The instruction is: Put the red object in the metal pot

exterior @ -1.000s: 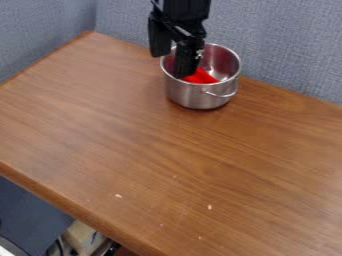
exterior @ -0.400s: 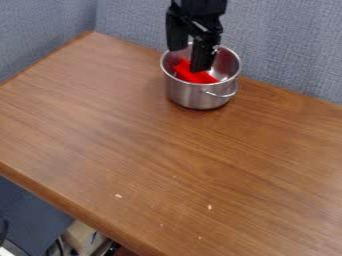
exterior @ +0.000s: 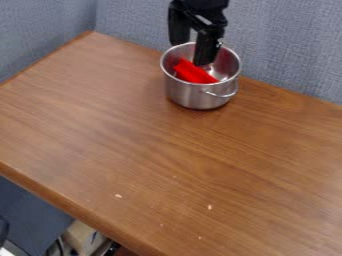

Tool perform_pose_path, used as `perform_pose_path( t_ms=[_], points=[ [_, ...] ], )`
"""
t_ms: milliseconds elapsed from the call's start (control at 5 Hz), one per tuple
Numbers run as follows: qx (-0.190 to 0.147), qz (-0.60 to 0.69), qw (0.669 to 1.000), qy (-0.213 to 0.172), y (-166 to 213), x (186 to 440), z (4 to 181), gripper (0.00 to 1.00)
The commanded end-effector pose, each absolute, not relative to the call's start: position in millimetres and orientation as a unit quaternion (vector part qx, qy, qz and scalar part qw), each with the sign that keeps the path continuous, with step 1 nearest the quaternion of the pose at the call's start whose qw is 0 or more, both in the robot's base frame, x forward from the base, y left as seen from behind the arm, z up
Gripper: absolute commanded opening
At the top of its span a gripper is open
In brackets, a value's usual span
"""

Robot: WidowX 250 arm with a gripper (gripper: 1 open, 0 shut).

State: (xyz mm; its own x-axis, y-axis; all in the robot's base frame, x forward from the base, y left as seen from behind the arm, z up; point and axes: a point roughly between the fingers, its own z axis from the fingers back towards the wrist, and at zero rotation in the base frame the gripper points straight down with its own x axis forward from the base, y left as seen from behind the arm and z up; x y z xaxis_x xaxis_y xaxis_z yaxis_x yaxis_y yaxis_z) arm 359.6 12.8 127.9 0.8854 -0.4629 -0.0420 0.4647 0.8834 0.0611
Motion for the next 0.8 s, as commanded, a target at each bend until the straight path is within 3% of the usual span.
perform_pose_path(
  t_ms=[0,200,400,600],
  points=[
    [0.044,-0.211,0.976,-0.009,26,367,144.9,1.00],
    [0.042,-0.245,0.969,-0.005,38,378,136.3,1.00],
    [0.041,-0.280,0.959,-0.002,48,389,127.6,0.00],
    [0.038,-0.273,0.961,0.002,51,399,120.4,1.00]
  ],
)
